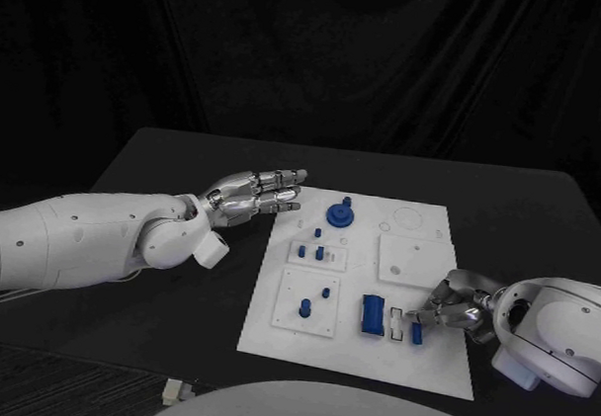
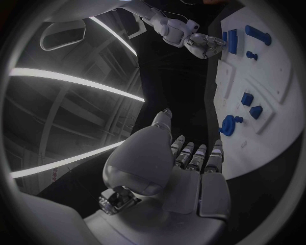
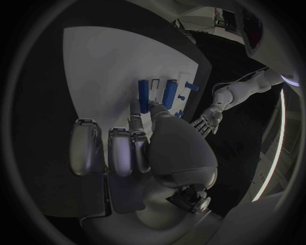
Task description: Assemble the parts on the task board
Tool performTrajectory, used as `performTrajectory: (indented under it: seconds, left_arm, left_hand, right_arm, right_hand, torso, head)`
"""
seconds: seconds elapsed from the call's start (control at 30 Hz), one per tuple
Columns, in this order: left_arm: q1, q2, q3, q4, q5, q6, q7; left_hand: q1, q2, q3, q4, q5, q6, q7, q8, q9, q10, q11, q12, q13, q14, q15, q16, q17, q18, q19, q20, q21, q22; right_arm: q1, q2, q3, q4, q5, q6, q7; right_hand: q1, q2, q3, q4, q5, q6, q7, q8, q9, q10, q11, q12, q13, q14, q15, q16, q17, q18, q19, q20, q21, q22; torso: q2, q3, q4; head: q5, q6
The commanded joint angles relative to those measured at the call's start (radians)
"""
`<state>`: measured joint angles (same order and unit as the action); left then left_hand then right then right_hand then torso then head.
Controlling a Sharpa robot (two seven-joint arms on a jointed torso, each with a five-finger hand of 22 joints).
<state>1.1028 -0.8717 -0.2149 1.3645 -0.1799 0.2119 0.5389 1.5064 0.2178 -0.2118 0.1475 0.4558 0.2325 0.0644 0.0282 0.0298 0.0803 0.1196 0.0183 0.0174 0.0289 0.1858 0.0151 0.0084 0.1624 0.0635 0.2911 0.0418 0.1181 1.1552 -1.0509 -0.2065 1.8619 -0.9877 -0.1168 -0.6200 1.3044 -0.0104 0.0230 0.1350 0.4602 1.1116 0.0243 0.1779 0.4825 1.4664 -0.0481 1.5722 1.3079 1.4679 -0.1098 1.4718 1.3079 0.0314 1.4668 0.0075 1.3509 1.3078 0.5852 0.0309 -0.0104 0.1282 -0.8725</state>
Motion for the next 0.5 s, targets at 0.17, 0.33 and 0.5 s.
performTrajectory:
  seconds: [0.17, 0.33, 0.5]
  left_arm:
    - [-0.002, 0.001, 0.001, 0.001, 0.007, 0.014, 0.006]
    - [-0.002, 0.002, 0.001, 0.001, 0.007, 0.016, 0.005]
    - [-0.002, 0.003, 0.001, 0.001, 0.007, 0.018, 0.004]
  left_hand:
    - [0.000, 0.012, -0.001, -0.007, 0.004, 0.002, -0.002, 0.004, 0.002, -0.002, 0.008, 0.005, 0.001, -0.001, 0.004, 0.004, 0.002, 0.008, 0.006, -0.001, 0.006, -0.001]
    - [0.000, 0.012, -0.001, -0.007, 0.004, 0.002, -0.002, 0.004, 0.002, -0.002, 0.008, 0.005, 0.001, -0.001, 0.004, 0.004, 0.002, 0.008, 0.006, -0.001, 0.006, -0.001]
    - [0.000, 0.012, -0.001, -0.007, 0.004, 0.002, -0.002, 0.004, 0.002, -0.002, 0.008, 0.005, 0.001, -0.001, 0.004, 0.004, 0.002, 0.008, 0.006, -0.001, 0.006, -0.001]
  right_arm:
    - [0.002, 0.012, 0.000, -0.007, 0.074, -0.028, -0.007]
    - [0.002, 0.021, 0.000, -0.014, 0.095, -0.028, -0.006]
    - [0.002, 0.032, 0.000, -0.023, 0.104, -0.024, -0.006]
  right_hand:
    - [-0.013, -0.001, 0.130, -0.121, 0.008, -0.006, 0.006, 0.006, 0.003, 0.104, 0.000, -0.001, 0.263, 0.062, 0.004, 0.004, 0.017, 0.015, 0.021, 0.000, 0.007, 0.202]
    - [-0.013, -0.001, 0.130, -0.121, 0.008, -0.006, 0.006, 0.006, 0.003, 0.104, 0.000, -0.001, 0.263, 0.062, 0.004, 0.004, 0.017, 0.015, 0.021, 0.000, 0.007, 0.202]
    - [-0.018, -0.003, 0.136, -0.122, 0.009, -0.007, 0.006, 0.009, 0.005, 0.104, 0.000, -0.001, 0.263, 0.062, 0.004, 0.004, 0.018, 0.015, 0.021, 0.000, 0.008, 0.202]
  torso:
    - [0.001, -0.0002, 0.0008]
    - [0.001, -0.0001, 0.0014]
    - [0.001, 0.0001, 0.0005]
  head:
    - [-0.002, 0.000]
    - [-0.005, 0.000]
    - [-0.003, 0.000]
